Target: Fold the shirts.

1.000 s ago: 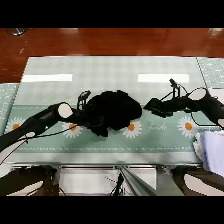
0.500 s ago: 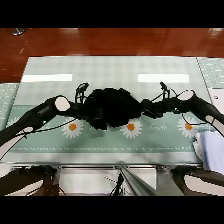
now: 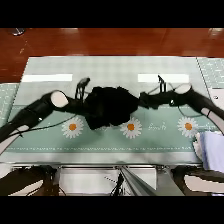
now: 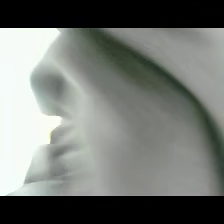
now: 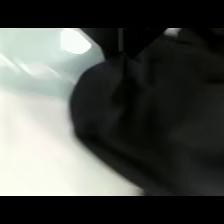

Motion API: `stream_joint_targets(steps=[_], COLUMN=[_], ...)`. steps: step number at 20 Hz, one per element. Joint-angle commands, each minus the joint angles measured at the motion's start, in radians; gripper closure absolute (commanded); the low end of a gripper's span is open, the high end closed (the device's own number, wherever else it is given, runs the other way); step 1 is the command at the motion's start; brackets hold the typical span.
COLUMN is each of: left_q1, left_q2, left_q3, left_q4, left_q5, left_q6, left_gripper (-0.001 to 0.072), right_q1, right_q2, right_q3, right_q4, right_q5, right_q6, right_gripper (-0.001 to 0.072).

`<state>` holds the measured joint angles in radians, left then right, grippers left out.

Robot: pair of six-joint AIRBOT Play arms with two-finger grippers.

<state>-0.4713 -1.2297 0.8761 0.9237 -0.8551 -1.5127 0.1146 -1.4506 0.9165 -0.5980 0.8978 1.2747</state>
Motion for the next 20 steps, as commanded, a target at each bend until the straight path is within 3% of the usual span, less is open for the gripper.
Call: stream_joint_targets(steps=[1,4,8,13,16,20], left_q1=[0.049,0.137,0.254,0.42,0.48,0.484], left_q2=[0.077,0.118,0.128,0.206,0.323,0.458], left_q3=[0.194,0.522,0.908,1.174,1.173,1.078], left_q4=[0.0,0.0,0.002,0.039,0.161,0.225], left_q5=[-0.017,-0.002,-0.044,-0.24,-0.365,-0.592], left_q6=[0.032,0.032,0.024,0.024,0.024,0.004], left_gripper=[0.0685,0.0685,0.0685,0.0685,0.0685,0.0685], right_q1=[0.0,0.0,0.0,0.001,0.001,0.001], right_q2=[0.051,0.081,0.109,0.442,0.632,0.804], right_q3=[0.308,0.754,1.283,1.219,1.136,1.032], right_q4=[-0.187,-0.385,-0.498,-0.669,-0.748,-0.787], right_q5=[0.098,0.189,0.361,0.356,0.386,0.549], right_q6=[0.103,0.224,0.241,0.209,0.206,0.235], right_gripper=[0.0692,0.0693,0.0692,0.0692,0.0692,0.0692])
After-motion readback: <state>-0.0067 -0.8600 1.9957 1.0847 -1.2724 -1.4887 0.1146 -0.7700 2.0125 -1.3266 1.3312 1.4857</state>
